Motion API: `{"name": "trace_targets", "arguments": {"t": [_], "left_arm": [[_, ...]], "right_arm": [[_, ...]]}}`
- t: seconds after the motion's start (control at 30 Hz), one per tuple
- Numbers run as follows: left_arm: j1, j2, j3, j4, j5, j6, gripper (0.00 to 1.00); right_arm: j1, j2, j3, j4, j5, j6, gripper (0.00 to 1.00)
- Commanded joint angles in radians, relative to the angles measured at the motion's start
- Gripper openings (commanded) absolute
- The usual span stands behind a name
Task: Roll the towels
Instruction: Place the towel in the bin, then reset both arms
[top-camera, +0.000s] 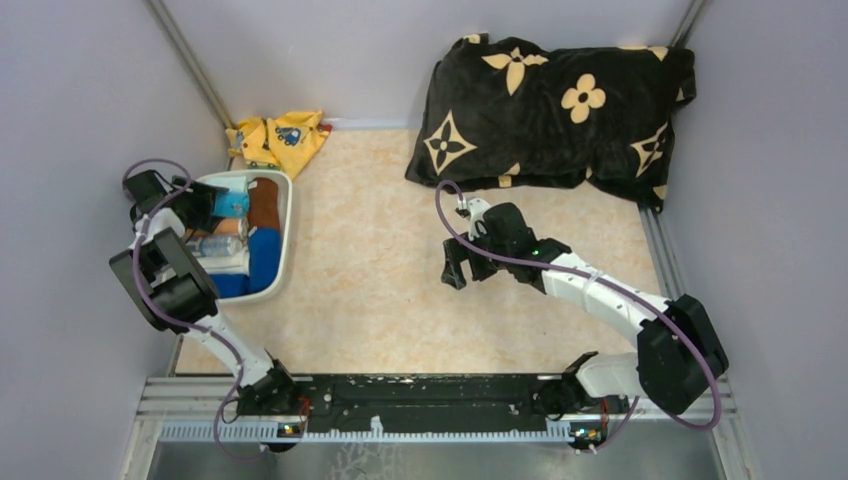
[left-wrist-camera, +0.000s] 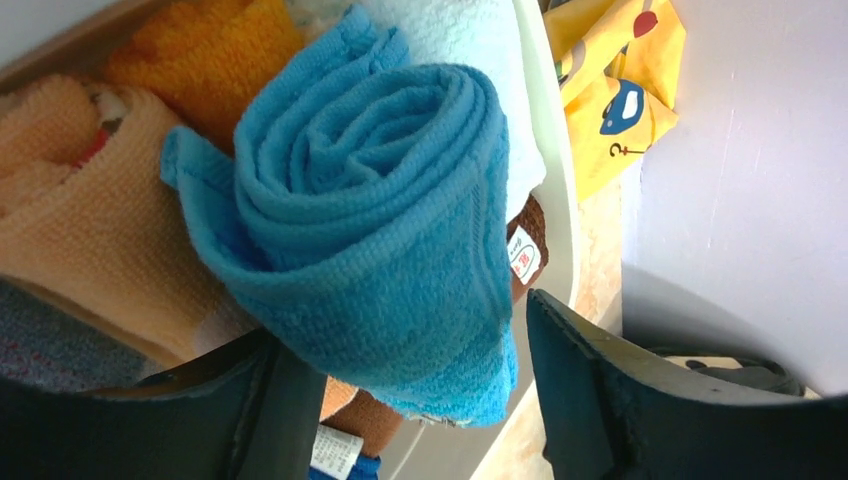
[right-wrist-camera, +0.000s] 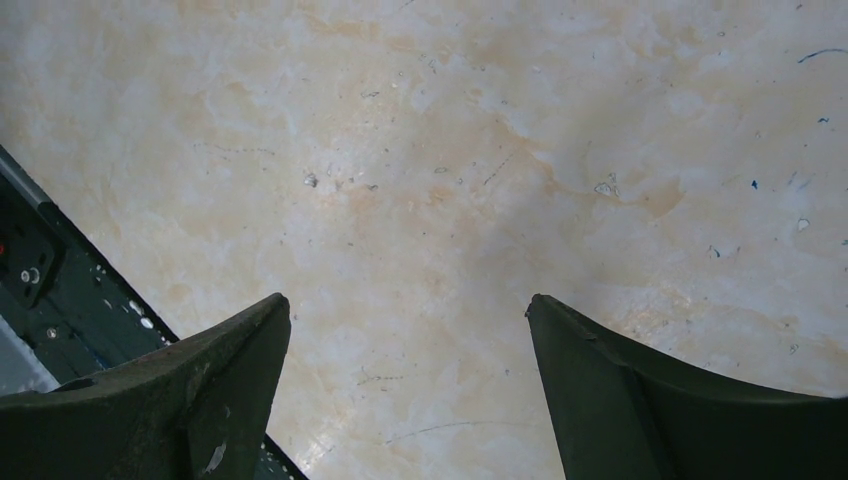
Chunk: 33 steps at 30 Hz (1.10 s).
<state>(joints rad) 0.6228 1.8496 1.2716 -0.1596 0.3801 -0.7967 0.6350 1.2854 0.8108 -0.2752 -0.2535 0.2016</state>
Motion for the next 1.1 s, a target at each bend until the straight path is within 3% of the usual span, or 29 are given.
{"name": "trace_targets", "arguments": {"t": [0.0, 0.1, 0.2, 0.33, 0.53, 0.7, 0.9, 1.07], "left_arm": [[0.074, -0.014, -0.007, -0.118, -0.126, -0.149, 0.76], [0.077, -0.045, -0.014, -0.129, -0.140, -0.152, 0.84], [0.078, -0.092, -0.014, -0.166, -0.155, -0.139, 0.99], [0.079, -0.176, -0.030, -0.241, -0.158, -0.098, 0.99], [0.079, -0.399, -0.128, -0.300, -0.150, 0.085, 0.99], [0.073, -0.578, -0.192, -0.330, 0.006, 0.273, 0.99], [-0.230, -0.716, -0.190, -0.319, -0.076, 0.454, 1.00], [-0.544, -0.841, -0.159, -0.339, -0.313, 0.587, 1.00]], "right_arm": [[0.005, -0.044, -0.005, 0.040, 0.010, -0.008, 0.88], [0.005, -0.049, -0.005, 0.039, 0.015, -0.008, 0.88], [0.005, -0.055, 0.000, 0.036, 0.030, -0.007, 0.88], [0.003, -0.065, 0.017, 0.008, 0.101, -0.001, 0.89], [-0.032, -0.085, 0.069, -0.073, 0.216, 0.025, 0.89], [-0.085, -0.117, 0.084, -0.110, 0.327, 0.067, 0.90], [-0.293, -0.166, 0.130, -0.226, 0.421, 0.132, 0.93], [-0.471, -0.265, 0.122, -0.260, 0.453, 0.167, 0.98]]}}
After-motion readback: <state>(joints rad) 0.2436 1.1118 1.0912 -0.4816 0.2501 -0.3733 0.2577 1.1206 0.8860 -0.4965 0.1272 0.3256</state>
